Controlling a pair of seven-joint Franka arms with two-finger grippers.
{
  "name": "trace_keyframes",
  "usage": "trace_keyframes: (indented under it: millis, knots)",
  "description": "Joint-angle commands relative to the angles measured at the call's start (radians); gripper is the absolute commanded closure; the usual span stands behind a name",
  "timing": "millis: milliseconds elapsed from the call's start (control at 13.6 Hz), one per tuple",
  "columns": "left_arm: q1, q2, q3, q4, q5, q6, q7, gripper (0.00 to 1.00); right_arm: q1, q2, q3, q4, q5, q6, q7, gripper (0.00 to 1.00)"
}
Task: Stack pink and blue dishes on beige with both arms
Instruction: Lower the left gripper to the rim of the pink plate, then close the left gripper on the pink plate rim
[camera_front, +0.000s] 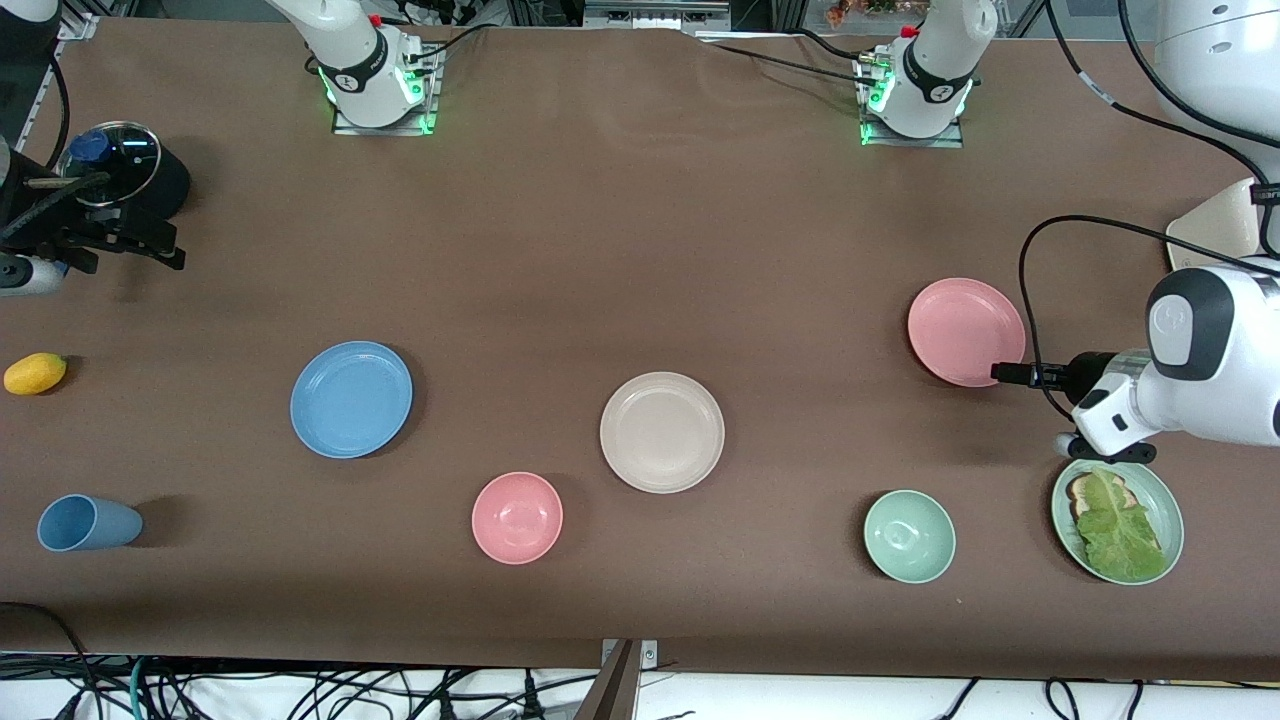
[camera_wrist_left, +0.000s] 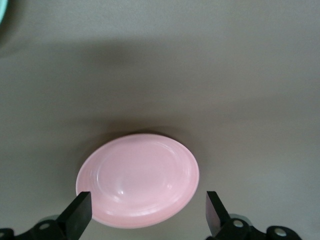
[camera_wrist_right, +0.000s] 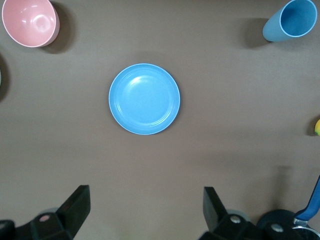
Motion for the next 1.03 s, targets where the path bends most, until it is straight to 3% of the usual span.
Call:
trace_keyframes:
  millis: [0,663,957]
  knots:
    - [-0.044,-0.102,0.094,-0.223,-0.090,0.137,0.183,0.00,-0.002,0.003,0.007,0.019,-0.002,-0.015,0.010,0.00]
    - [-0.052,-0.131,0.183,-0.483,-0.261,0.387,0.543,0.00,-0.001,0.003,0.008,0.020,-0.002,-0.014,0.010,0.00]
    - [-0.040,-0.126,0.206,-0.514,-0.281,0.401,0.571,0.00,-0.001,0.003,0.008,0.020,-0.002,-0.015,0.010,0.00]
